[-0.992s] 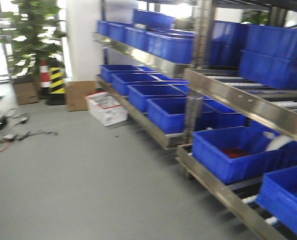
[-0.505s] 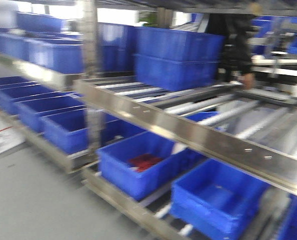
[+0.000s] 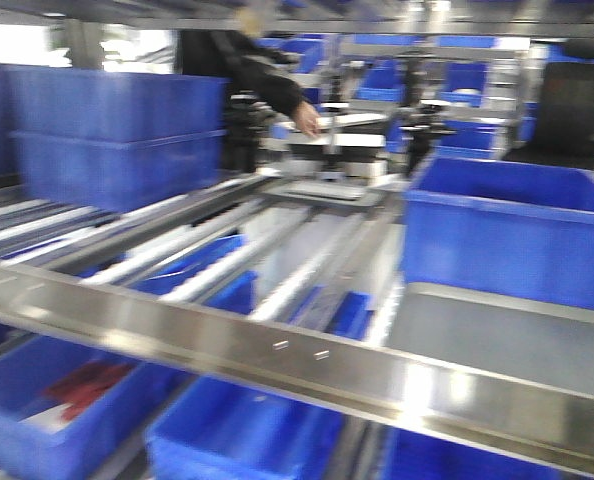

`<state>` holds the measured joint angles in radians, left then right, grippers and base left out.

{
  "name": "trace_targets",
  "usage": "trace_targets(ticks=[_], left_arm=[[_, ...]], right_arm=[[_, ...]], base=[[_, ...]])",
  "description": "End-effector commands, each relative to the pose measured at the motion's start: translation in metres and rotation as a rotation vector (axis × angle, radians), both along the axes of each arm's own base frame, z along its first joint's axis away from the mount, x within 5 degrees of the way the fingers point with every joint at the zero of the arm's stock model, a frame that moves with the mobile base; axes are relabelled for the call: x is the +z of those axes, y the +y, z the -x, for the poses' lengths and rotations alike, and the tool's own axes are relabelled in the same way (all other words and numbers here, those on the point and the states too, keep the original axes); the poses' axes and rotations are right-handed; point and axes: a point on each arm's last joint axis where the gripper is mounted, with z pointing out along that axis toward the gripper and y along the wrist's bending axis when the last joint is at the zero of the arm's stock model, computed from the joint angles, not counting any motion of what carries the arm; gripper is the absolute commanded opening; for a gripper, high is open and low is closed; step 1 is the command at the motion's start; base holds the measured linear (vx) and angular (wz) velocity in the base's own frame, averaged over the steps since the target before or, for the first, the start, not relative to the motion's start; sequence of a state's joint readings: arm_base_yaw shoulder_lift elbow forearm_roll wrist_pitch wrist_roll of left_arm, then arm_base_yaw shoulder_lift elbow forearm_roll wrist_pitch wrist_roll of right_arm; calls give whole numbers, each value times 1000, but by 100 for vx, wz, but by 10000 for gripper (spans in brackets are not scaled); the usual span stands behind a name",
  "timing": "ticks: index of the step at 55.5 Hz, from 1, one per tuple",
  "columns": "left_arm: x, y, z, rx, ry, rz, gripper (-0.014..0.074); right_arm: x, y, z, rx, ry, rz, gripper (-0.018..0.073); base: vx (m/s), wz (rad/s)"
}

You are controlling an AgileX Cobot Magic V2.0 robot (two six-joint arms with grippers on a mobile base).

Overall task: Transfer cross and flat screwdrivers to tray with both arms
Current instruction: 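Drive along the blue-bin shelves to the conveyor with the grey tray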

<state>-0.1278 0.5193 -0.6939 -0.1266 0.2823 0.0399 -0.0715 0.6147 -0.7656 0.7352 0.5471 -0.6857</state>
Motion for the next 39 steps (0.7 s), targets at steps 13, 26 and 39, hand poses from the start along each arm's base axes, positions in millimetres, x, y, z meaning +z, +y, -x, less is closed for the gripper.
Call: trace_targets(ticks=[13, 26, 39], left_arm=[[17, 1, 2, 6, -116, 29, 0], [17, 1, 2, 6, -116, 29, 0], [17, 1, 2, 6, -116, 29, 0]], right_arm=[[16, -3, 0, -39, -89, -38, -8], [16, -3, 0, -39, -89, -38, -8], [16, -3, 0, -39, -88, -38, -8]], base=[[24, -69], [23, -58], [25, -27]])
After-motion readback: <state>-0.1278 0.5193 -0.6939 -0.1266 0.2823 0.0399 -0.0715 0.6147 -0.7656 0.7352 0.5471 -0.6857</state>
